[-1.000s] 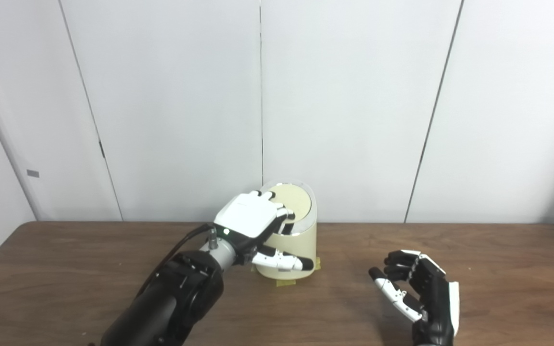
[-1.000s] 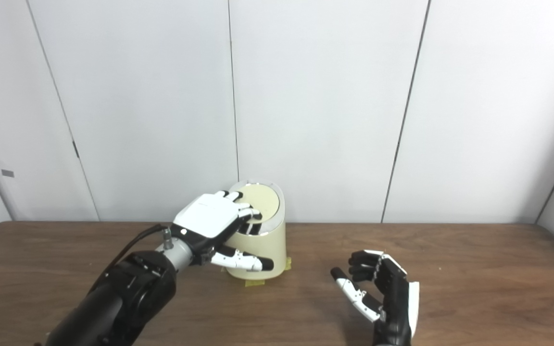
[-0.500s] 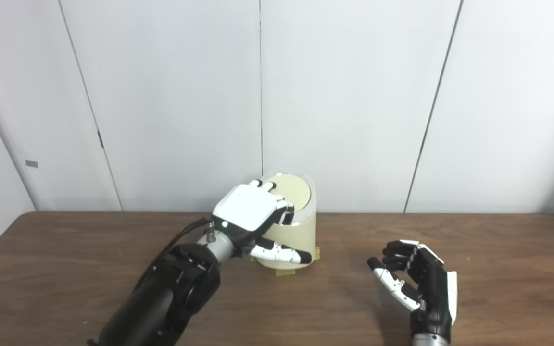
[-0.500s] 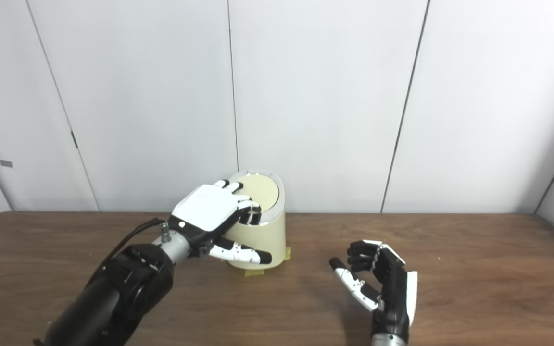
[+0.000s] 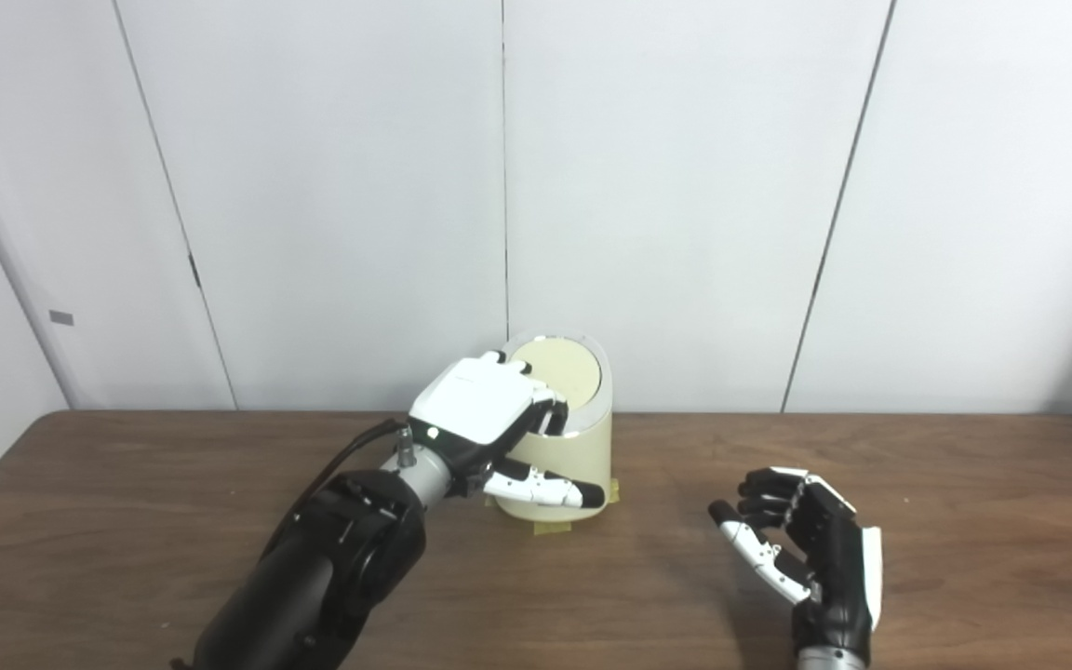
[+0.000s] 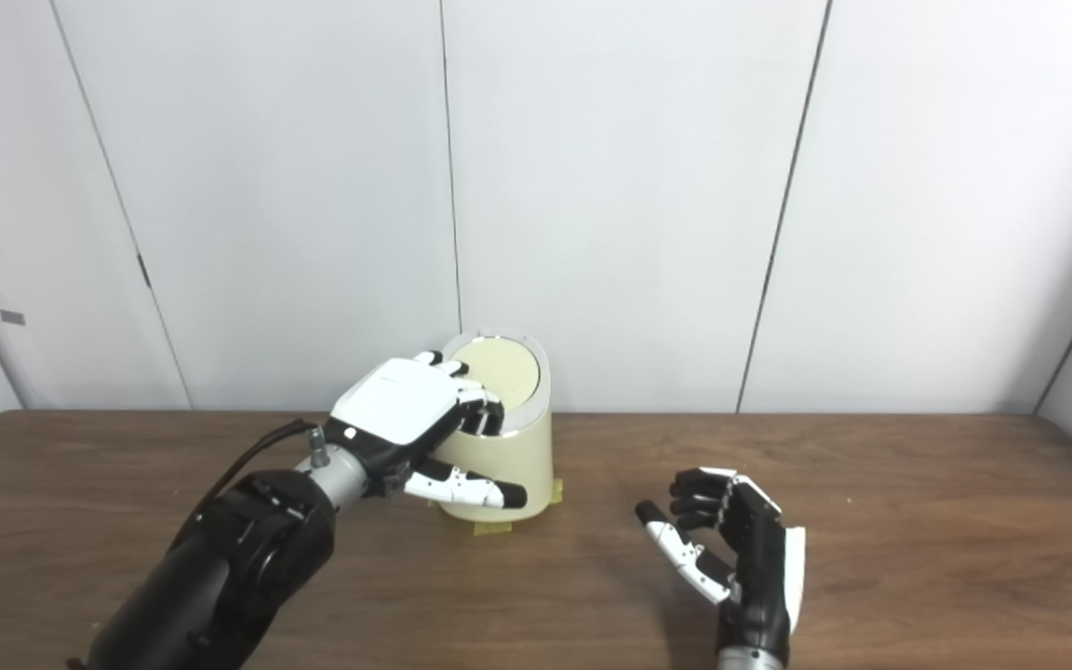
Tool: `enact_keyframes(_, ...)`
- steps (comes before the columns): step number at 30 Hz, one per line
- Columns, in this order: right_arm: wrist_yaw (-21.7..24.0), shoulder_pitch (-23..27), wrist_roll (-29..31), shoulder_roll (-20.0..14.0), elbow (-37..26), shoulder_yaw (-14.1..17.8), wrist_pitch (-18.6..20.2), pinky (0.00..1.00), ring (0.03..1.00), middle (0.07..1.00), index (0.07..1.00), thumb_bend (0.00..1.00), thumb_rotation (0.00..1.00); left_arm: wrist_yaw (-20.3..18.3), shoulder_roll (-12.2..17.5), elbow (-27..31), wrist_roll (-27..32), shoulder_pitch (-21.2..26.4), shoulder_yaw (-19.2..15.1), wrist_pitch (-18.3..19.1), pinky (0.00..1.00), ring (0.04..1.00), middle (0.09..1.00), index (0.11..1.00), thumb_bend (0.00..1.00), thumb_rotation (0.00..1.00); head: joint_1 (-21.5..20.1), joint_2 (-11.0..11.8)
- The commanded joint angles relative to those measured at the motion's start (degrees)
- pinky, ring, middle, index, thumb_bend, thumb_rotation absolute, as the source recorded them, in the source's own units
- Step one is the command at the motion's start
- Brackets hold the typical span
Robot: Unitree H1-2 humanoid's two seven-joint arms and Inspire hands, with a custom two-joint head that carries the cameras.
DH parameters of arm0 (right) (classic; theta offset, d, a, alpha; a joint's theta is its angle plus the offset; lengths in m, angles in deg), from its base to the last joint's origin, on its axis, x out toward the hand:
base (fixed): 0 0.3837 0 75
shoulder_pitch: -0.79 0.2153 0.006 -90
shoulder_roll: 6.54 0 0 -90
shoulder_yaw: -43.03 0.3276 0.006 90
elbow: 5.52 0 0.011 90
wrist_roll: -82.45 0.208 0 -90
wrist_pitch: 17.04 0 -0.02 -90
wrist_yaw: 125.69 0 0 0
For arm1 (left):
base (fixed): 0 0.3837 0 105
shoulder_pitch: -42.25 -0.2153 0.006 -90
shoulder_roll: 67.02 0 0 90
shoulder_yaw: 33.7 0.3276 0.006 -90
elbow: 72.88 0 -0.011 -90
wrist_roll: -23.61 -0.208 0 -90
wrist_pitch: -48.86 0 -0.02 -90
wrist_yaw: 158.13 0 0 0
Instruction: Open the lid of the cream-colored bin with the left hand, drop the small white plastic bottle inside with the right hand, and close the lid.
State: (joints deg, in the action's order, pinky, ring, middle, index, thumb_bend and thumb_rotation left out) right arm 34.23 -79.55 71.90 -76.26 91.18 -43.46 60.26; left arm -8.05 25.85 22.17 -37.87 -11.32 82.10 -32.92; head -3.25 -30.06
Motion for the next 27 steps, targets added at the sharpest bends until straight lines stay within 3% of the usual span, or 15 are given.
enact_keyframes(1,0.22,0.86,-0.10,0.80,-1.38,-0.36,-1.24,0.41,0.482,0.514,0.487,0.48,0.14,-0.85,0.83,-0.93,-0.04,0.94,-0.22,-0.19,1.00,0.971,0.857,0.844,0.83,1.00,-0.01,-0.09)
enact_keyframes(5,0.30,0.82,-0.12,0.78,-1.52,-0.43,-1.00,0.40,0.482,0.513,0.487,0.48,0.14,2.56,0.72,-0.34,-1.37,0.83,-0.52,-1.18,1.00,0.986,0.891,0.879,0.80,1.00,-0.01,-0.09)
enact_keyframes(12,0.36,1.04,-0.23,0.67,-0.93,-0.58,-1.08,0.40,0.481,0.511,0.487,0.48,0.14,2.70,-0.84,2.06,-0.93,1.32,-1.65,-0.32,1.00,1.000,0.996,0.995,0.79,1.00,0.04,0.30)
enact_keyframes(21,0.31,1.12,0.34,0.81,-0.58,-0.49,-1.62,0.40,0.479,0.508,0.487,0.49,0.14,5.60,-1.36,2.84,-0.46,1.31,-4.19,-0.92,1.00,1.000,1.000,1.000,0.75,1.00,0.09,0.39)
enact_keyframes(24,0.18,1.07,-0.02,0.69,-0.60,-0.51,-1.49,0.41,0.485,0.512,0.487,0.49,0.14,9.43,-1.70,3.71,1.90,0.59,-6.12,-2.94,1.00,1.000,1.000,1.000,0.69,1.00,0.20,0.38)
enact_keyframes(26,0.20,1.03,-0.17,0.59,-0.66,-0.58,-1.65,0.41,0.482,0.510,0.487,0.48,0.14,15.07,-2.65,4.24,4.42,-0.73,-8.12,-5.22,0.97,0.990,0.972,0.966,0.66,0.99,0.14,0.39)
enact_keyframes(27,0.26,1.01,-0.13,0.58,-0.72,-0.60,-1.64,0.40,0.479,0.507,0.487,0.48,0.14,19.68,-3.53,4.15,6.17,-1.68,-9.48,-7.24,0.88,0.939,0.914,0.903,0.63,0.93,0.14,0.39)
